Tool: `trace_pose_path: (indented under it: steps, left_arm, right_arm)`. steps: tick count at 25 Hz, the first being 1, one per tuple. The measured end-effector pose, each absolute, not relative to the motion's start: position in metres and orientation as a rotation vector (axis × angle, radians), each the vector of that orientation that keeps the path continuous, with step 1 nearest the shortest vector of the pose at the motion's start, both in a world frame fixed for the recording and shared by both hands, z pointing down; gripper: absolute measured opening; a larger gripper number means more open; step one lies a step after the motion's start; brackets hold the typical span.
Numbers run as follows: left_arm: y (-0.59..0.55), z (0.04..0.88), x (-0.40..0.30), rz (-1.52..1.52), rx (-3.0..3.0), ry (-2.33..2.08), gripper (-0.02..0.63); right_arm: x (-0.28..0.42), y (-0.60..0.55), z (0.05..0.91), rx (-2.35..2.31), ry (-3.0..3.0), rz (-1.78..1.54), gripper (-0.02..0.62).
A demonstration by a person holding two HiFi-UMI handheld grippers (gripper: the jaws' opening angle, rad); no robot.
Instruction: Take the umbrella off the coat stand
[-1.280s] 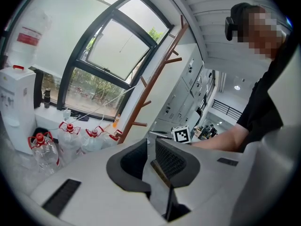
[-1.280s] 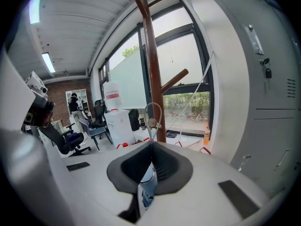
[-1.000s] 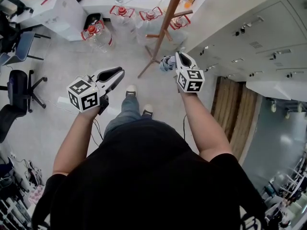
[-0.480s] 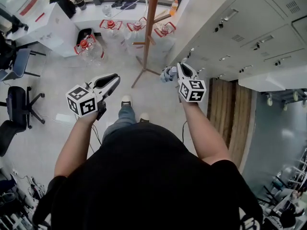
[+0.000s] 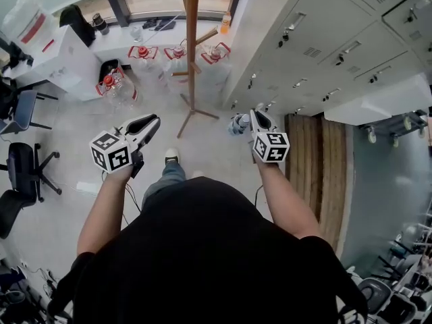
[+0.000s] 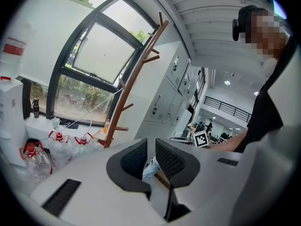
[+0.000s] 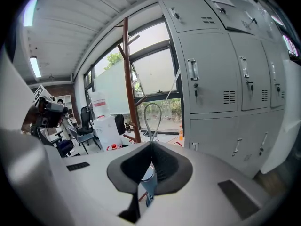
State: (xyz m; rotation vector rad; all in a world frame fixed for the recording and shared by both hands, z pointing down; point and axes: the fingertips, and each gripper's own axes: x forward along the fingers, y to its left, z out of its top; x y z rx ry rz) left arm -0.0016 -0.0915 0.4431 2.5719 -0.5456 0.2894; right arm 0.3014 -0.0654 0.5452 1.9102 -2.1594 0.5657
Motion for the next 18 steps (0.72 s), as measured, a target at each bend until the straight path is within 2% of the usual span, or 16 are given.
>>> trace_pose_path:
  steps: [18]
  left_arm:
    - [-0.081, 0.436, 0.019, 0.309, 2.607, -0.495, 0.072]
  right_arm:
    - [0.337, -0.009, 0.543, 2.027, -2.108, 0.602, 0.015]
